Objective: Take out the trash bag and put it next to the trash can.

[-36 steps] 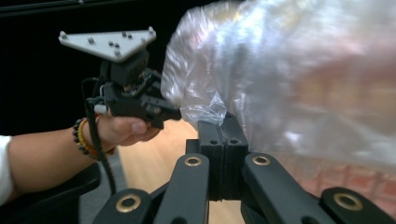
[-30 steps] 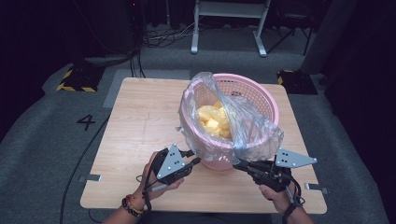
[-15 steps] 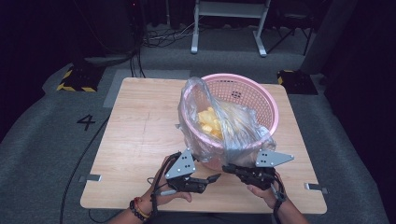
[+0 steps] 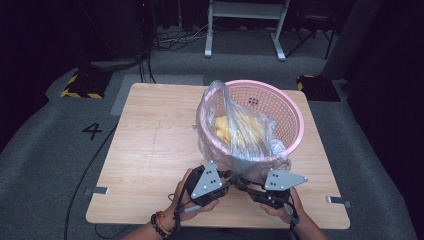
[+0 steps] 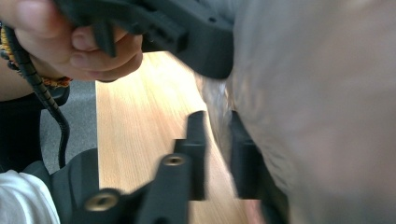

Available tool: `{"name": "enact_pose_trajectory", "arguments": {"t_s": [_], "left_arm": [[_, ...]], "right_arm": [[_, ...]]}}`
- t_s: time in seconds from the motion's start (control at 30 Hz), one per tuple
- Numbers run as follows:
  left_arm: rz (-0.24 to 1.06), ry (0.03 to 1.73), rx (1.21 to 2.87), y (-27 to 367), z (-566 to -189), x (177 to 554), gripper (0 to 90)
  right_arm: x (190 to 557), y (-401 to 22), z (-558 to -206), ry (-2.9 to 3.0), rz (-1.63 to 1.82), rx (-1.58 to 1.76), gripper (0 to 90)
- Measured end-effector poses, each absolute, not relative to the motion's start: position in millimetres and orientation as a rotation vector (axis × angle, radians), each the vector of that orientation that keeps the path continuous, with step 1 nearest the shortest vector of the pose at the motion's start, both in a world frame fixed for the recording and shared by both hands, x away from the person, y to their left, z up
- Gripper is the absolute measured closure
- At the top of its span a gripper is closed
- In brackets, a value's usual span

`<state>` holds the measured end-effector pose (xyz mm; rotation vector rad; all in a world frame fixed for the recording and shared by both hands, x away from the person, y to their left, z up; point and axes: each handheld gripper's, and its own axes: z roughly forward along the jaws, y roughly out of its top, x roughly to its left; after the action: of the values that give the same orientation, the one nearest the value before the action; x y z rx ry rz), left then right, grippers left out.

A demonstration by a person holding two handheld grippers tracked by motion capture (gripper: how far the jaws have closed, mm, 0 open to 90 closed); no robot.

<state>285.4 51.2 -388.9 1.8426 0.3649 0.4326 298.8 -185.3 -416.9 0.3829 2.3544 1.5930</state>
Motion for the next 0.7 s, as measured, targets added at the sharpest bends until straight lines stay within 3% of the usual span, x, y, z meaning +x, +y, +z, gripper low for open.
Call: {"name": "enact_pose_trajectory", "arguments": {"t_s": [0.13,0.3,0.47,0.7], "left_arm": [[0.469,0.329,1.855,56.5,-389.3,285.9,88.2],[0.504,0.322,1.859,66.1,-387.7,285.4,88.3],[0.498,0.324,1.848,73.9,-388.6,286.7,88.1],[0.497,0.307,1.845,66.4,-390.8,288.4,87.5]], "right_arm": [[297.0,-198.0,-416.4,2.334,1.639,0.380,56.6],[289.8,-228.0,-413.2,2.318,1.673,0.394,45.2],[282.4,-262.2,-401.8,2.152,1.758,0.509,48.8],[267.9,-259.4,-378.5,1.995,1.875,0.459,53.0]]}}
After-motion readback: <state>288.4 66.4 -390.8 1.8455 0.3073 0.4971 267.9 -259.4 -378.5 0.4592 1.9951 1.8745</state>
